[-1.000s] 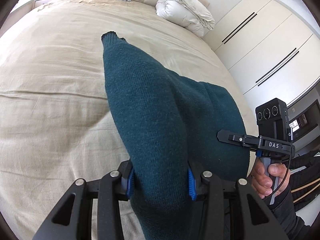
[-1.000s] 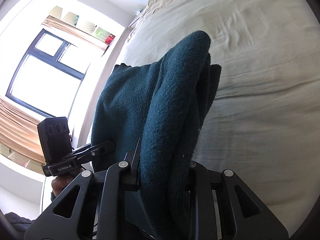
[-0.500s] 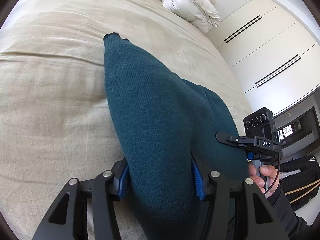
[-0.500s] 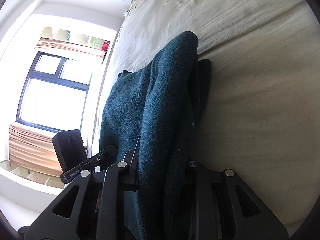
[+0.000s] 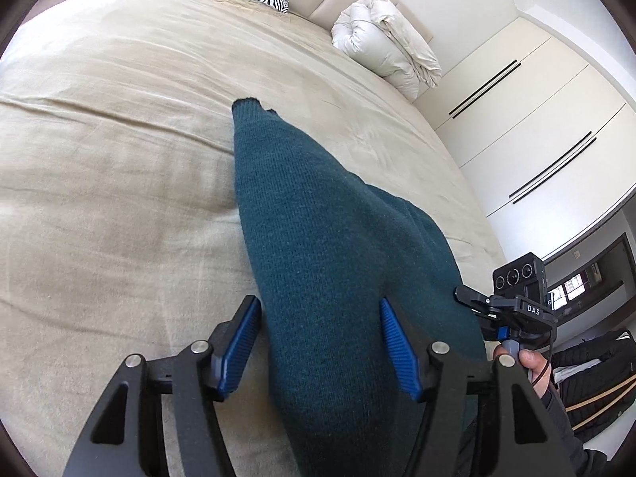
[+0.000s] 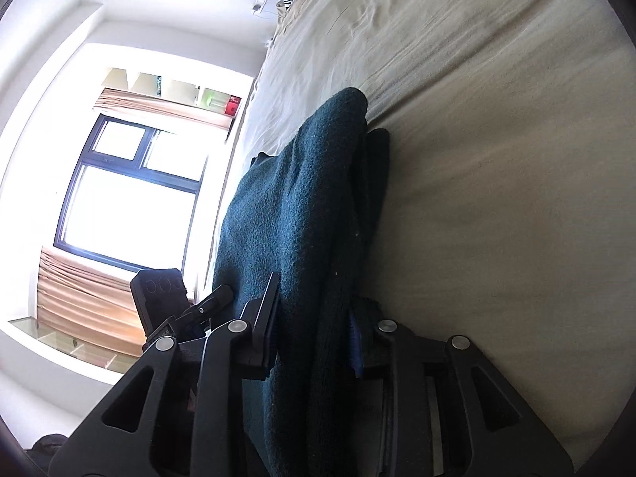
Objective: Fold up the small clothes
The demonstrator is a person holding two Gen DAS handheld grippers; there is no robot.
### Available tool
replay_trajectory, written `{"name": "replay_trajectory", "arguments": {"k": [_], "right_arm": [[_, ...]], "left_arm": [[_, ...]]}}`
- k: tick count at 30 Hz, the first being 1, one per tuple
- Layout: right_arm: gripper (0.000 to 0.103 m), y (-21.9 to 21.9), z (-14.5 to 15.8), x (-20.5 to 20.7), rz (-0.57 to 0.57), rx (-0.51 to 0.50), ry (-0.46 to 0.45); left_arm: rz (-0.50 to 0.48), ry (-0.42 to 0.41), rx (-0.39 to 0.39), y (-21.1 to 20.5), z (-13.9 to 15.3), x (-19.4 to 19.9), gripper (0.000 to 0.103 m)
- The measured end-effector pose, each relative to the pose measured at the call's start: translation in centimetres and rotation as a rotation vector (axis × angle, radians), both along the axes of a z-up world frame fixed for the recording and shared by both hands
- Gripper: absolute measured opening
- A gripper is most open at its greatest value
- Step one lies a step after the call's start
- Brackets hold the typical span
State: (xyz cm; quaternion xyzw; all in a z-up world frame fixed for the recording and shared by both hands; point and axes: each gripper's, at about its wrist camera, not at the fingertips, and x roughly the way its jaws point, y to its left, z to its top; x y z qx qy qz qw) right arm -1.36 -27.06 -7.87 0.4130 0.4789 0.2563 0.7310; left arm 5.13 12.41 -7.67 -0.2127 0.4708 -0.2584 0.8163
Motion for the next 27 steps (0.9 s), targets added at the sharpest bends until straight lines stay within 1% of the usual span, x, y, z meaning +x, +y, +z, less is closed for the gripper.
{"name": "replay_trajectory", "arguments": {"k": [1,2,3,6,8,10,11,12,13,14,15,16,17,18,19,21,23,25,27], "right_arm": [[0.029,-1.5,0.5,-0.5,-0.021,-0.016,-0.008],[0.029,-2.2,1.0,-1.1,-0.046,-0.050,-0.013],[0.029,-2.9,1.7,-1.7,-0.078,-0.105,-0.016],[0.029,-4.0,4.7,-3.6,-0.180,-0.303,-0.059],[0.029,-3.8,7.5,-4.9,-0.241,-0.419,-0.126],[0.031,-3.4,10.8,-6.2,-0.302,-0.534,-0.219],[0.040,-2.9,12.5,-6.9,-0.330,-0.579,-0.270],[0.058,-2.5,14.3,-7.8,-0.371,-0.617,-0.325],[0.066,-1.9,16.3,-8.8,-0.419,-0.650,-0.388],[0.079,-1.4,18.0,-9.8,-0.462,-0.672,-0.462],[0.090,-0.9,19.8,-10.8,-0.498,-0.685,-0.541],[0.096,-0.3,21.8,-11.6,-0.529,-0.700,-0.607],[0.103,0.3,23.3,-12.3,-0.559,-0.724,-0.656],[0.103,0.8,24.6,-12.9,-0.585,-0.758,-0.690],[0.103,1.3,26.0,-13.5,-0.603,-0.785,-0.728],[0.103,2.2,28.2,-14.4,-0.594,-0.788,-0.801],[0.103,3.0,29.9,-14.8,-0.567,-0.786,-0.821],[0.103,4.1,30.9,-15.2,-0.535,-0.800,-0.832],[0.103,5.5,31.3,-15.5,-0.509,-0.816,-0.839]], "left_arm": [[0.021,-0.029,0.021,0.3,0.8,-0.4,0.070],[0.042,-0.061,0.043,0.6,1.8,-0.8,0.077],[0.063,-0.098,0.067,0.8,2.9,-1.3,0.086],[0.124,-0.253,0.162,0.8,6.9,-3.0,0.100],[0.165,-0.385,0.256,0.2,10.0,-4.4,0.103],[0.207,-0.521,0.344,-0.5,13.0,-5.9,0.103],[0.235,-0.584,0.382,-1.0,14.5,-6.9,0.103],[0.263,-0.638,0.419,-1.3,15.8,-7.8,0.103],[0.282,-0.690,0.442,-1.6,17.0,-8.7,0.103],[0.299,-0.735,0.461,-1.8,18.1,-9.5,0.103],[0.323,-0.772,0.480,-2.0,19.2,-10.3,0.103],[0.354,-0.805,0.499,-2.4,20.1,-10.9,0.103],[0.397,-0.826,0.521,-2.6,20.9,-11.6,0.103],[0.434,-0.825,0.538,-2.7,21.6,-12.2,0.103],[0.444,-0.803,0.554,-2.6,22.2,-12.3,0.103],[0.417,-0.739,0.577,-2.8,22.9,-12.1,0.103],[0.425,-0.722,0.567,-2.7,23.1,-12.4,0.103],[0.431,-0.705,0.567,-2.8,22.6,-12.7,0.103],[0.411,-0.639,0.571,-3.1,21.4,-12.3,0.103]]}}
